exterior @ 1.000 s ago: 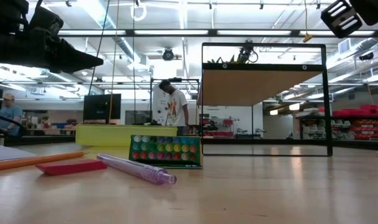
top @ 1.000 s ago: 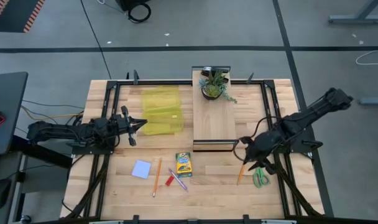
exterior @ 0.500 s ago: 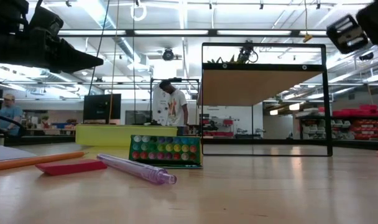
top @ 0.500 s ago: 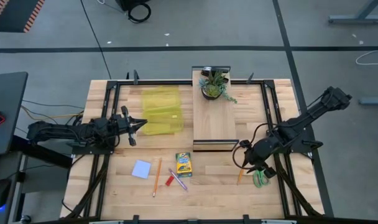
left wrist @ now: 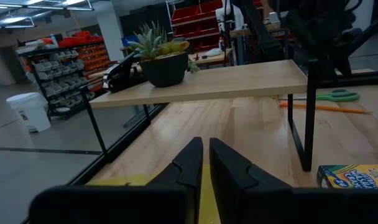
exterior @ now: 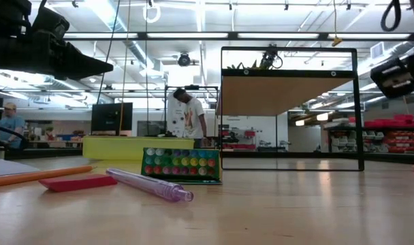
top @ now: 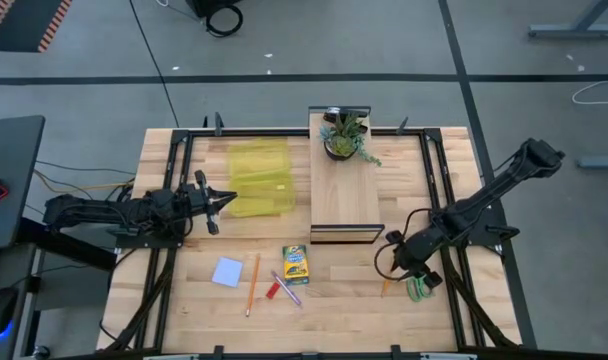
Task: Pack school essentials
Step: Put the orange pencil into the yellow supply box
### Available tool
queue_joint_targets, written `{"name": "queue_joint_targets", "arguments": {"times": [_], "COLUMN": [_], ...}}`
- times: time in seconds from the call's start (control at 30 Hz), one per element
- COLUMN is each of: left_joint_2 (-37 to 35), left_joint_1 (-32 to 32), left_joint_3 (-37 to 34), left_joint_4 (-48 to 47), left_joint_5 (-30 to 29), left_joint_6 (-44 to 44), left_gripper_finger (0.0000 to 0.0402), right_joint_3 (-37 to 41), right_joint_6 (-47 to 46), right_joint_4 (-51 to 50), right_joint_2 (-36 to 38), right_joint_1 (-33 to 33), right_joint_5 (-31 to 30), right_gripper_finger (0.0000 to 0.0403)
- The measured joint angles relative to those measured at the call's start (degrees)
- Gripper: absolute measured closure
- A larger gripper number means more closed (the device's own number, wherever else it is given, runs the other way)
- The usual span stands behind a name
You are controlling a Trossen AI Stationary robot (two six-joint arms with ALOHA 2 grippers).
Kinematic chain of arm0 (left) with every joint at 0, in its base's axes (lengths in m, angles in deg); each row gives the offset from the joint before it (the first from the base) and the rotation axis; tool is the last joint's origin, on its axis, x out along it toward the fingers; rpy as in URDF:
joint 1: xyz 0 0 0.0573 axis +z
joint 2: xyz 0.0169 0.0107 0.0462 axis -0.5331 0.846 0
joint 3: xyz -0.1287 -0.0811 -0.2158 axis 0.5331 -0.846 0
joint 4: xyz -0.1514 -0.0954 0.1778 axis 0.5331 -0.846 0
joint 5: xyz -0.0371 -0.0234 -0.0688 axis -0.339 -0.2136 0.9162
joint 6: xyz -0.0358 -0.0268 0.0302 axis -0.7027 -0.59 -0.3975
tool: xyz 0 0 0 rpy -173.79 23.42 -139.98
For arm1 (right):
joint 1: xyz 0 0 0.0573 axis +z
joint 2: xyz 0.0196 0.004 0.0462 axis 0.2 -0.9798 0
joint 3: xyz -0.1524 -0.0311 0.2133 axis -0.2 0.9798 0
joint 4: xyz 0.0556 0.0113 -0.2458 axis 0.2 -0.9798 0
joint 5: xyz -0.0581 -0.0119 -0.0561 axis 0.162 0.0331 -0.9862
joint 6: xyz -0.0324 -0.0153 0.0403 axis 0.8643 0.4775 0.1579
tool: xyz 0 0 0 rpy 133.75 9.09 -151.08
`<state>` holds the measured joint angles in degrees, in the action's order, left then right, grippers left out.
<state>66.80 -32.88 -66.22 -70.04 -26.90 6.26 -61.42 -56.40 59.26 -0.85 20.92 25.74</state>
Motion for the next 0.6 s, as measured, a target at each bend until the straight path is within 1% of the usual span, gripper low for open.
{"name": "queue_joint_targets", "arguments": {"times": [0.17,0.4,0.6], "left_joint_2": [0.0,0.0,0.0], "left_joint_1": [0.0,0.0,0.0], "left_joint_3": [0.0,0.0,0.0], "left_joint_4": [0.0,0.0,0.0], "left_joint_5": [0.0,0.0,0.0], "left_joint_6": [0.0,0.0,0.0], "left_gripper_finger": [0.0373,0.0366,0.0365], "right_joint_3": [2.2,4.5,5.2], "right_joint_6": [0.8,4.0,5.7], "right_joint_4": [1.9,7.2,10.0], "right_joint_2": [0.0,-0.1,-2.8], "right_joint_1": [0.9,1.2,1.2], "right_joint_5": [-0.3,-3.9,-4.1], "right_gripper_finger": [0.0252,0.0252,0.0252]}}
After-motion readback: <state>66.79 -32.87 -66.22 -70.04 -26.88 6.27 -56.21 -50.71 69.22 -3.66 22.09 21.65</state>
